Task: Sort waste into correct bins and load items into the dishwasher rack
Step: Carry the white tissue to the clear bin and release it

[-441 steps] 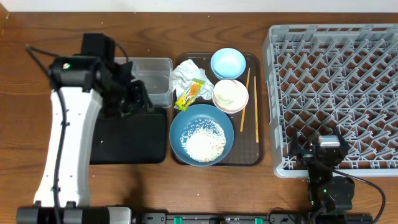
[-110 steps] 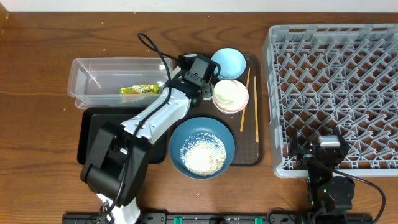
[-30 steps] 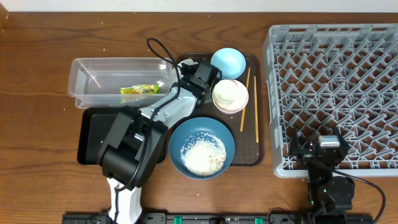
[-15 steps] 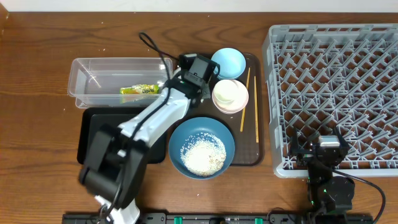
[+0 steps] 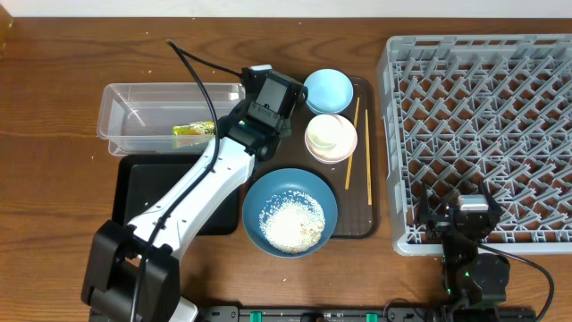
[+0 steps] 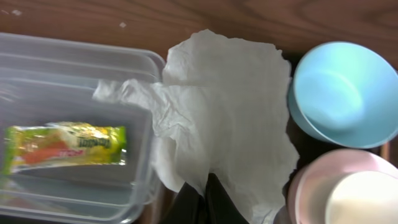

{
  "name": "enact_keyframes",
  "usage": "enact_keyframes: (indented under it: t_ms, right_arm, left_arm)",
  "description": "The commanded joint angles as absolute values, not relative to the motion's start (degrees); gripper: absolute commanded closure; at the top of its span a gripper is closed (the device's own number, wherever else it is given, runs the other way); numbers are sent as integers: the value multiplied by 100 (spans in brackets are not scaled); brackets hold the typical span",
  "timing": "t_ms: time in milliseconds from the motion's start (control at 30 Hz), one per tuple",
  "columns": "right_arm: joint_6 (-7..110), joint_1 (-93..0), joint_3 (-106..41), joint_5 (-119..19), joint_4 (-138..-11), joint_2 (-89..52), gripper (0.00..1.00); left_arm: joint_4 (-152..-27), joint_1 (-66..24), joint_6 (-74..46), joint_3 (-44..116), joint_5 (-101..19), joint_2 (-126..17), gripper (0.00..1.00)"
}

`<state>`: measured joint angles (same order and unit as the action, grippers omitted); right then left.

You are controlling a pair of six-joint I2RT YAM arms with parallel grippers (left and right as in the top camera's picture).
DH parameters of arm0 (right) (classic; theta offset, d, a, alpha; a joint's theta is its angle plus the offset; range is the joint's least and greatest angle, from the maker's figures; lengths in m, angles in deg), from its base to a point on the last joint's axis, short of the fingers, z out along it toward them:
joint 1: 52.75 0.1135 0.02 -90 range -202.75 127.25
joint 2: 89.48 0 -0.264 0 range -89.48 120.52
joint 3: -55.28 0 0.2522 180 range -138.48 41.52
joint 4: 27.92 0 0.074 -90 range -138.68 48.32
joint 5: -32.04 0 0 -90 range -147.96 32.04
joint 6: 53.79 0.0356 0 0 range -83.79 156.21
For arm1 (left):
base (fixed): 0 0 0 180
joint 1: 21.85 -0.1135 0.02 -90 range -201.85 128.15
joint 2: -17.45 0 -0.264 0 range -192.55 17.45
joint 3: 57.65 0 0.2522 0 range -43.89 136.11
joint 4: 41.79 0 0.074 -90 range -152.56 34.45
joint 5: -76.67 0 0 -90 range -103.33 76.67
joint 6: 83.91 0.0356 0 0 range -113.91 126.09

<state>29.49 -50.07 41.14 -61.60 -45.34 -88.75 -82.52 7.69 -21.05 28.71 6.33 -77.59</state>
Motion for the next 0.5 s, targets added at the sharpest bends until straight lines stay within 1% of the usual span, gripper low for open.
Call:
enact_keyframes:
  t_ms: [0, 233, 467]
  right_arm:
    - [2930, -5049, 4120, -6201, -4556, -8877, 1]
    - [2930, -5049, 4120, -6201, -4556, -8877, 1]
    - [2930, -5046, 4120, -6199, -4556, -8877, 1]
  left_arm:
    - [-8295, 756, -2028, 2886, 1103, -7669, 94]
    - [-8324, 605, -2030, 2886, 1330, -7350, 94]
    - [-8485, 81, -2032, 2886, 1328, -6876, 94]
